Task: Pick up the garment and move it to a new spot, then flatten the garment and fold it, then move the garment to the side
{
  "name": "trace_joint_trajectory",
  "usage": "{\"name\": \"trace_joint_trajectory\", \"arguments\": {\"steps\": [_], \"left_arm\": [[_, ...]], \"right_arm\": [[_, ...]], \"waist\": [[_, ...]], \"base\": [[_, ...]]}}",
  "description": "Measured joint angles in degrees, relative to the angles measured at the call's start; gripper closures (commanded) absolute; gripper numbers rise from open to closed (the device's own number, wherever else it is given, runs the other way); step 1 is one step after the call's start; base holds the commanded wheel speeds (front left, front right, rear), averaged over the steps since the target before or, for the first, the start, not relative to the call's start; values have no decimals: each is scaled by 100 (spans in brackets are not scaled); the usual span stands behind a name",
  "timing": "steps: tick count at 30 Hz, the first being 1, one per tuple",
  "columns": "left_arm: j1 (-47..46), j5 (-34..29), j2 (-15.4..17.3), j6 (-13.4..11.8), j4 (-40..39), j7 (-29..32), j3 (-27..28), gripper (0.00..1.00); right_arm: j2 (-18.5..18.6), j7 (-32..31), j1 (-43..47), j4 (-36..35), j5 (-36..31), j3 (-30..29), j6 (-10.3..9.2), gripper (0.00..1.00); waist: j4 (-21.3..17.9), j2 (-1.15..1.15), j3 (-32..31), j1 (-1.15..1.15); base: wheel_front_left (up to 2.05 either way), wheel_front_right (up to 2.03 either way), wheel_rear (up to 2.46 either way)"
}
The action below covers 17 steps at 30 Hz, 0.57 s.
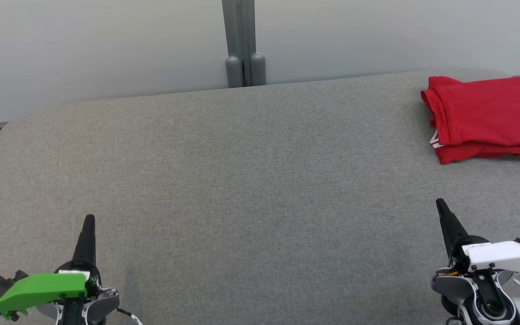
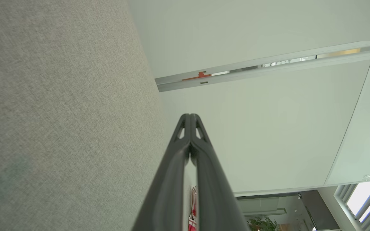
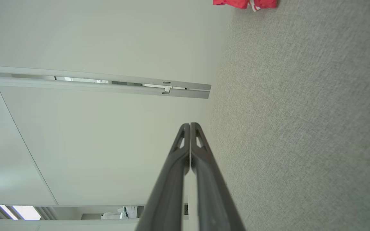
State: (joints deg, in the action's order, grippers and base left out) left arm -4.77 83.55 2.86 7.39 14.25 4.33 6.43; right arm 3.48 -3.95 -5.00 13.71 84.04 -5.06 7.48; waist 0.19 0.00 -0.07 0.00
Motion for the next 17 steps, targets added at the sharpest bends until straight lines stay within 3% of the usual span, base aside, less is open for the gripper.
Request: {"name": "trace_joint_trajectory", "arguments": {"steps": [17], "left_arm": [[-86,683,-1,1,-8,172,2,100]], "right_arm": [[-24,-179,-67,20,677,-89,0,100]], "waist": [[-15,0,20,0]], "base": [[0,0,0]]}}
